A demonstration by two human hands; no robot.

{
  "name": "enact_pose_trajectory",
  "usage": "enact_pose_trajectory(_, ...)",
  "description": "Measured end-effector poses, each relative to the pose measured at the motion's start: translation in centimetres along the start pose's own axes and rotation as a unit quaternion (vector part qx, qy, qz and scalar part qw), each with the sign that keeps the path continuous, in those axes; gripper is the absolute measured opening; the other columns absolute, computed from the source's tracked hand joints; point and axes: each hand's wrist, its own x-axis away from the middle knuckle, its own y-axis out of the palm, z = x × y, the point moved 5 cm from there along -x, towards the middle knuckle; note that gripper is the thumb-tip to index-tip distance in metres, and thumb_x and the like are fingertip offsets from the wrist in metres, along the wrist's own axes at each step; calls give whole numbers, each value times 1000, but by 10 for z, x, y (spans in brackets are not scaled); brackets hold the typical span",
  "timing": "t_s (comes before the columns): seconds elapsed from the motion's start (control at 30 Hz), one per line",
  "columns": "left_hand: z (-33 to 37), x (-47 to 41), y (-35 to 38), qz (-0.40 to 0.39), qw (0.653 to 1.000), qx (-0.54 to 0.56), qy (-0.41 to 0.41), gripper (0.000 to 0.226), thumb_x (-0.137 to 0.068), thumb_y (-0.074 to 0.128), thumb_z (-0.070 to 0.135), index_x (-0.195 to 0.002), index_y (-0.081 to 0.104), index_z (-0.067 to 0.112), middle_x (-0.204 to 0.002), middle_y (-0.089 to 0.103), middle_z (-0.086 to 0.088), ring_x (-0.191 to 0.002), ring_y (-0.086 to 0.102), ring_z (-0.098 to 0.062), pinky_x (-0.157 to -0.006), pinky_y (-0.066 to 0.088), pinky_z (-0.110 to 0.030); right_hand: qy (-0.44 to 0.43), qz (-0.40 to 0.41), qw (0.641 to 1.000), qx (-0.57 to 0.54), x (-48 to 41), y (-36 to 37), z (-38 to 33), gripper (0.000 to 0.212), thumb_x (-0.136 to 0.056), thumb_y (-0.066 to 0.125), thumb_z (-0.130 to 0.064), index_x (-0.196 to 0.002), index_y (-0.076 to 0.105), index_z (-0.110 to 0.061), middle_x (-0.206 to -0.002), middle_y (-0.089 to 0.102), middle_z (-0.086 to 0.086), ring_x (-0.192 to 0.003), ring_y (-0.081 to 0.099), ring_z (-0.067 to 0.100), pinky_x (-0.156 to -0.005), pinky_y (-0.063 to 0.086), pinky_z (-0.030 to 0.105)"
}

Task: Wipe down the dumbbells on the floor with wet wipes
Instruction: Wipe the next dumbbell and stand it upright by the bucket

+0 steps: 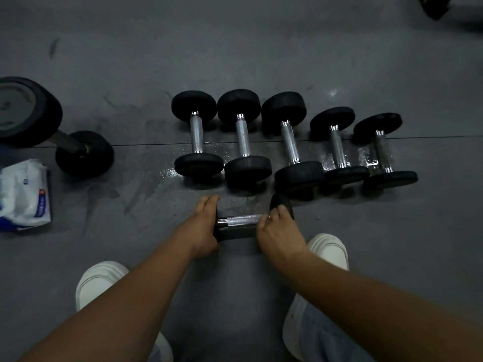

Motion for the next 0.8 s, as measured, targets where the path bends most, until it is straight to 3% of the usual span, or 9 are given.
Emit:
enact_pose_trajectory(0.1, -3, -3, 0, -7, 1000, 15, 3, 125, -58, 85, 10, -154, 6, 24, -158, 2, 9, -135, 41, -26, -106, 44, -43, -17, 37, 986, -162, 5, -21, -33, 33, -94, 38, -11, -125, 47, -4, -111, 65, 17, -107, 57, 34, -91, 40, 42)
enact_pose_trajectory(0.17, -4, -2, 0, -12, 1000, 22, -6, 128, -58, 86, 8, -155, 5, 24, -159, 2, 10, -135, 41, -26, -106, 43, -43, 36, 76, 951, -296, -13, -31, -30, 23, -94, 44, -14, -116, 47, -16, -103, 67, 13, -99, 61, 33, -77, 44, 38)
enact_pose_trajectory(0.27, -4, -2, 3, -3, 1000, 17, 9, 127, -56, 86, 10, -154, 6, 24, -157, 4, 11, -134, 43, -26, -104, 45, -43, 167, 136, 813, -540, -40, -15, -17, 7, -90, 55, -18, -97, 56, -19, -90, 67, 8, -88, 62, 28, -70, 42, 34)
enact_pose_trajectory(0.3, -4, -2, 5, 0, 1000, 20, 17, 125, -57, 84, 11, -154, 6, 24, -157, 4, 11, -134, 44, -26, -104, 45, -42, 164, 149, 803, -554, -44, -9, -22, 11, -88, 55, -17, -97, 61, -19, -92, 68, 5, -92, 62, 26, -78, 42, 34)
enact_pose_trajectory(0.37, -4, -3, 4, 0, 999, 31, 21, 119, -63, 81, 14, -155, 5, 23, -159, 1, 9, -136, 42, -26, -107, 43, -42, 120, 137, 853, -489, -41, 3, -44, 28, -87, 50, -19, -112, 63, -23, -107, 68, 0, -111, 57, 18, -102, 30, 35)
enact_pose_trajectory(0.43, -4, -5, 3, -8, 999, 33, 13, 118, -65, 80, 15, -155, 4, 22, -161, -1, 8, -138, 40, -26, -109, 41, -42, 119, 164, 871, -447, -26, 10, -53, 39, -83, 44, -20, -117, 62, -24, -111, 68, -2, -117, 56, 14, -111, 15, 35)
enact_pose_trajectory(0.53, -2, -5, 1, -13, 999, 37, 8, 121, -63, 82, 11, -155, 4, 21, -161, -1, 6, -138, 39, -25, -109, 41, -40, 152, 229, 842, -464, -25, 8, -40, 45, -79, 52, -18, -124, 60, -19, -102, 71, 1, -103, 63, 18, -110, 19, 34)
enact_pose_trajectory(0.63, -3, -5, 2, -13, 1000, 28, 4, 124, -61, 83, 8, -155, 4, 22, -159, 0, 10, -136, 41, -25, -106, 43, -41, 176, 175, 836, -490, -38, 7, -39, 51, -85, 57, -15, -136, 51, -17, -110, 69, 2, -110, 60, 18, -112, 19, 36)
enact_pose_trajectory(0.8, -4, -3, 3, -14, 1000, 26, 1, 126, -62, 85, 11, -155, 2, 24, -159, -4, 13, -139, 38, -25, -108, 41, -43, 179, 245, 852, -427, -24, 9, -45, 31, -80, 52, -20, -107, 67, -21, -94, 72, -3, -93, 66, 14, -107, 21, 35)
